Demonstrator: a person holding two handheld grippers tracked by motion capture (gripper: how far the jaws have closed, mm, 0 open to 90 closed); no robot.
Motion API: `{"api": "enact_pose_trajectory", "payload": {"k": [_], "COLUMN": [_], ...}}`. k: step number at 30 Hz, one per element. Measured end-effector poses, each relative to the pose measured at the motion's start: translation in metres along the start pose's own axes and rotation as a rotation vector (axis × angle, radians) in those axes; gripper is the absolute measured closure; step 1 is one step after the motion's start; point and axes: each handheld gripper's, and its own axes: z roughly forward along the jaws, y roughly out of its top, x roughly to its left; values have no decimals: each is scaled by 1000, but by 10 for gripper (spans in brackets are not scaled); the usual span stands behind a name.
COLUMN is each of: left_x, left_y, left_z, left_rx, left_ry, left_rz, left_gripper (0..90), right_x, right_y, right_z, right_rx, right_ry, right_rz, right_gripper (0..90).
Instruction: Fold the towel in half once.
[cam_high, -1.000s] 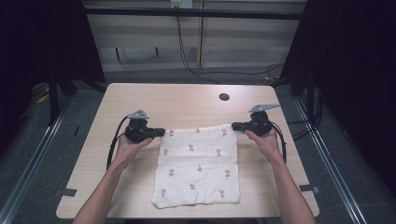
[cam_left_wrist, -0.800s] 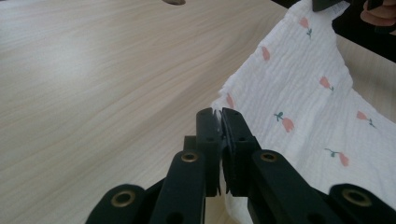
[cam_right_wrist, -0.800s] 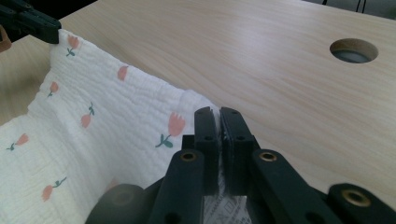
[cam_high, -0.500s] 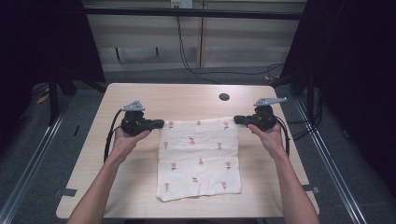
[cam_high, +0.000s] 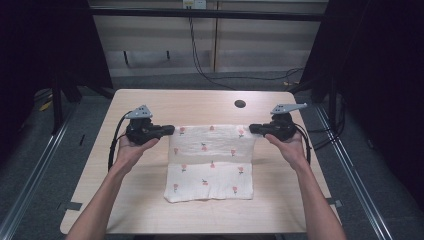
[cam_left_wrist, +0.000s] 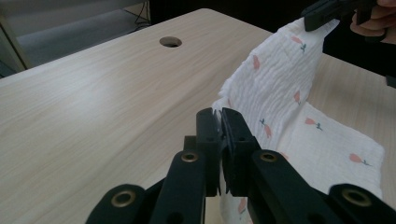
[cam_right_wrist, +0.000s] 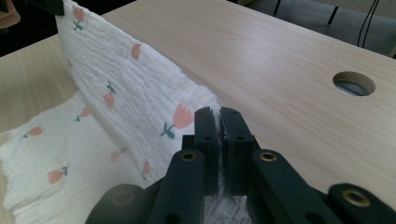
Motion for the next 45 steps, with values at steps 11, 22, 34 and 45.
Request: {"api": "enact_pose_trajectory", "payload": {"k": [11,22,34,45], "left_x": [-15,12,-7,-22], "left_y": [0,-9,-27,-23], "left_z": [-13,15,6,-9], "left_rx": [-33,-6,23,8], "left_ry": [-8,4,-15,-27], "left_rz": [32,-52,14,62], "left_gripper": [868,868,864,863], "right_x": [10,-5,2,25], "right_y": [4,10,-15,-21], "right_z": [-19,-1,0,-10], "right_rx": [-40,-36,-37,-15], "right_ry": [2,-27,33,79], "right_rz": [-12,34,61,-5], "right_gripper": [863,862,858,853]}}
